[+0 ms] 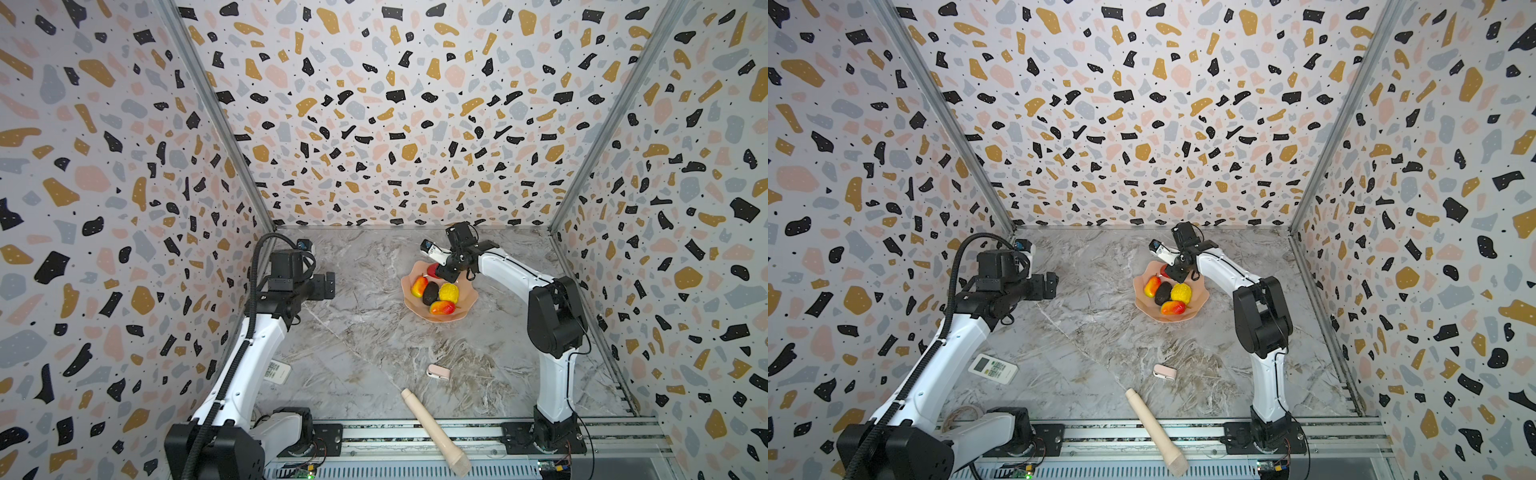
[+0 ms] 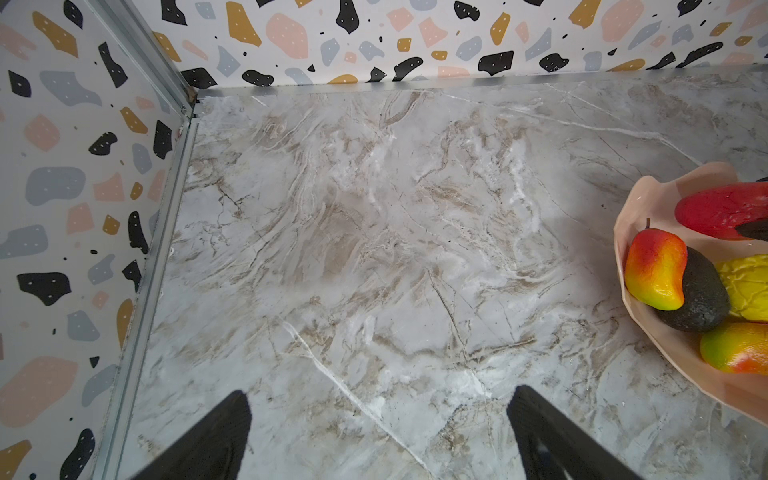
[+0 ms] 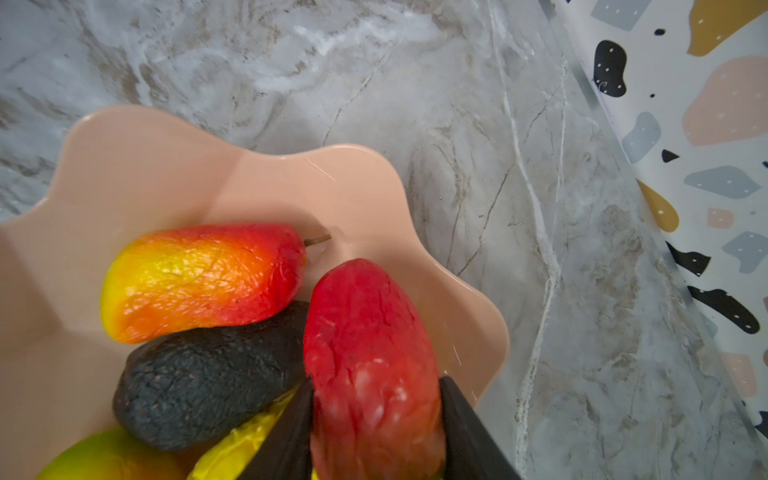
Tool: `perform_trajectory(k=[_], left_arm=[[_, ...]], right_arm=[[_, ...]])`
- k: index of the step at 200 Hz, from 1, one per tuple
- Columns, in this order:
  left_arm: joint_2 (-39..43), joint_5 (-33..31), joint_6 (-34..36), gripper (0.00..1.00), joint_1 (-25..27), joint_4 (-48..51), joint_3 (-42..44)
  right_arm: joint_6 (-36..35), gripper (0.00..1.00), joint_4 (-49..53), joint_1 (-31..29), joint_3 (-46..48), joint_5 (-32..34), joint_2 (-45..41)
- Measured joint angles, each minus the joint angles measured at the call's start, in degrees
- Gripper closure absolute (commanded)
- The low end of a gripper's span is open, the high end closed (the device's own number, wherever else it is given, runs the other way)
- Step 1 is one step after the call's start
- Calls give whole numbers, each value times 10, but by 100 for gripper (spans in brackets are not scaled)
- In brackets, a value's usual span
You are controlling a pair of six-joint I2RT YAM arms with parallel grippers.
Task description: Place and organize the fake fruits in the fruit bowl
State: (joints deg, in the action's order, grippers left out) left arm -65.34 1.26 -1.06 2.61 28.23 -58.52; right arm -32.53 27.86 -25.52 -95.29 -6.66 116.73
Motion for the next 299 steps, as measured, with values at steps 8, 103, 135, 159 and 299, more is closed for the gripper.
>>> perform_trajectory(k=[8, 103, 135, 159, 299], left_arm=[[0, 0, 0, 0, 0, 0, 0], [0, 0, 0, 1, 0, 0, 0], [0, 0, 0, 0, 0, 0, 0], [1, 0, -7, 0, 0, -13, 0], [142, -298, -89, 0, 54, -594, 505]], right_arm=[[-1, 47, 0, 3, 0, 1, 0], [8, 3, 0, 13, 0, 11, -3], [47, 1, -35, 16, 67, 27, -77], [100, 1, -114, 35, 201, 27, -227], [332, 1, -736, 177, 943, 189, -675]])
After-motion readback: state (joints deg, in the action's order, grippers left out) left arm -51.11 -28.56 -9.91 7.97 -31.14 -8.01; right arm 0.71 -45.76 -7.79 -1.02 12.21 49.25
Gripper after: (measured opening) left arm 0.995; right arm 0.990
